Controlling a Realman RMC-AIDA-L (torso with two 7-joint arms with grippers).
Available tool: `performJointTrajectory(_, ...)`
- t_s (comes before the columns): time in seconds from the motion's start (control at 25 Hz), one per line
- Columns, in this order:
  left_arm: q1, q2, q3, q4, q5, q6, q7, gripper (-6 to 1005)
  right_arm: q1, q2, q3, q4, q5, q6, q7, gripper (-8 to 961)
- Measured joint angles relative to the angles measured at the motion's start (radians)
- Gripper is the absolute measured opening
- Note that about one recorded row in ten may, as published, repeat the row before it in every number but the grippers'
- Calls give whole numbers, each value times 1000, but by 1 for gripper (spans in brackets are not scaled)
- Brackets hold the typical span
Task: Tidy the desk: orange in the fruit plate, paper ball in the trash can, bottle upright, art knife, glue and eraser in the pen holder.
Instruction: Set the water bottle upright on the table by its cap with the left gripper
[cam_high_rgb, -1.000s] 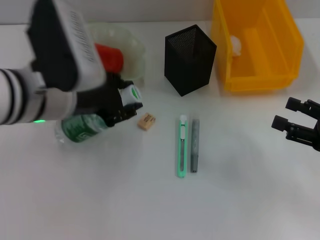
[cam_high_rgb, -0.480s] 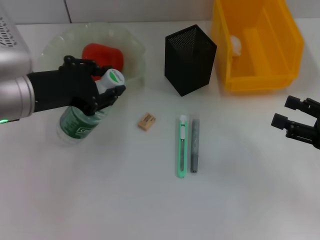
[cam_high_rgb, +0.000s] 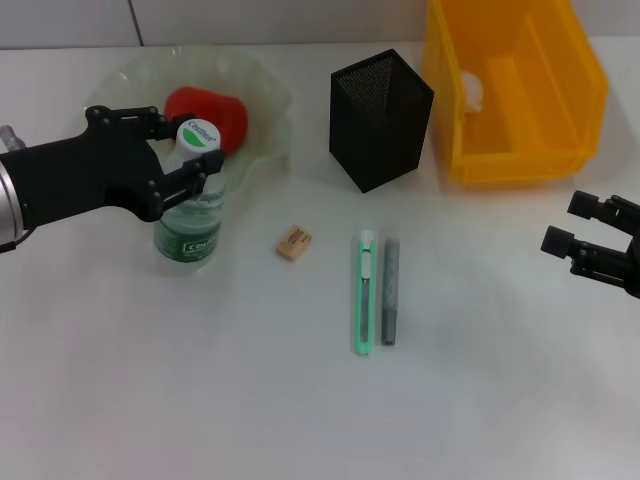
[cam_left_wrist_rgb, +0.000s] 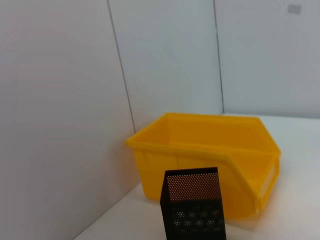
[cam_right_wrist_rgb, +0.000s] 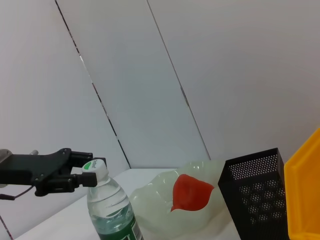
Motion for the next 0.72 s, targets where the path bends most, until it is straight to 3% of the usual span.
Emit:
performJointTrajectory(0.2, 0, 0, 0, 0, 0, 0, 0, 440, 0, 0, 0, 1, 0, -1, 0, 848)
performJointTrajectory(0.24, -9, 0, -28, -74, -56, 4, 54, 440, 0, 0, 0, 1, 0, -4, 0, 848)
performJointTrajectory(0.44, -3, 0, -69, -109, -119, 17, 78, 439, 0, 0, 0, 1, 0, -8, 0, 848)
performJointTrajectory(0.72, -13, 0, -72, -127, -121, 27, 62, 440, 0, 0, 0, 2, 0, -9, 0, 848)
